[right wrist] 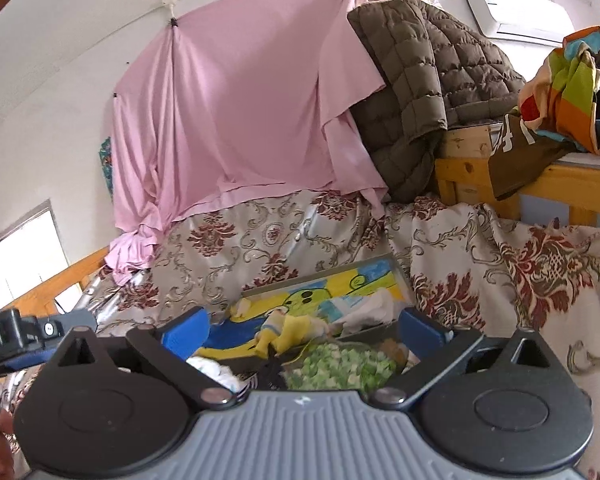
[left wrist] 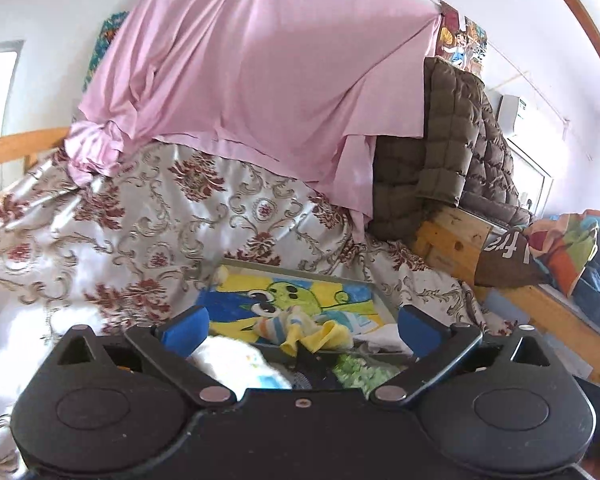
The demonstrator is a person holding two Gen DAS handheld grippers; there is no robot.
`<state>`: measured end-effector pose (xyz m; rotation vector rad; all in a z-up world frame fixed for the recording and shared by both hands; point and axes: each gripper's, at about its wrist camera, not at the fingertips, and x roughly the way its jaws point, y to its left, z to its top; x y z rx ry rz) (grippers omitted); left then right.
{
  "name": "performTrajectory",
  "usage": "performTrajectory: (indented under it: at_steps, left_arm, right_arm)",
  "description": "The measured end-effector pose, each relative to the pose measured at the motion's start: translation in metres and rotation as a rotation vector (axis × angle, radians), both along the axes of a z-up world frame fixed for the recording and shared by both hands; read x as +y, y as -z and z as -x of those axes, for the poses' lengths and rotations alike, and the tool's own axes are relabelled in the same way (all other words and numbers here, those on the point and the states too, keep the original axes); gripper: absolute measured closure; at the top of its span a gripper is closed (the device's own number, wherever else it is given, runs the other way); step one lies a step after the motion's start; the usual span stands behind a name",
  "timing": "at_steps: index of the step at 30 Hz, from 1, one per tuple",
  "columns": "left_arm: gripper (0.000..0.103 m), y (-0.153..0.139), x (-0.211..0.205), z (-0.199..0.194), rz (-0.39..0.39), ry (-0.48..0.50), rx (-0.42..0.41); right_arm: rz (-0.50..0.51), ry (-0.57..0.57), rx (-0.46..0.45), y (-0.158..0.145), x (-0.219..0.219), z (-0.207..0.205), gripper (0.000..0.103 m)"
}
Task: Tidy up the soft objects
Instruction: 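Withdraw both open tools from the tray toward the pile, then grasp the white blue-printed cloth with the left tool while the right tool grasps the black striped sock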
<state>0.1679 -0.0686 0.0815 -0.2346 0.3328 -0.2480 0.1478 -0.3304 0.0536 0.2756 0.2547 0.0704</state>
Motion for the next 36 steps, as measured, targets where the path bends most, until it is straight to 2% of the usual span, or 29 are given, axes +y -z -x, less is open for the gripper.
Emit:
performTrajectory:
  at_steps: [5, 11, 19, 27, 36]
  left_arm:
    - [0.001, 0.014, 0.015, 0.025, -0.032, -0.014, 0.003]
    - [0.001, 0.04, 0.037, 0.038, -0.029, -0.034, 0.054]
    - [0.001, 0.075, 0.057, 0.035, -0.024, -0.063, 0.147]
    - [0.001, 0.09, 0.067, 0.028, -0.028, -0.069, 0.181]
    - [0.001, 0.103, 0.068, 0.024, -0.063, -0.084, 0.201]
  right_arm:
    - [0.008, -0.008, 0.003, 0.009, 0.009, 0.021, 0.0]
    - [0.043, -0.033, 0.082, 0.028, 0.024, 0.031, 0.0]
    - [0.093, -0.067, 0.169, 0.052, 0.046, 0.016, 0.0]
    - [0.143, -0.111, 0.241, 0.07, 0.063, 0.001, 0.0]
    - [0.178, -0.142, 0.276, 0.078, 0.071, -0.007, 0.0]
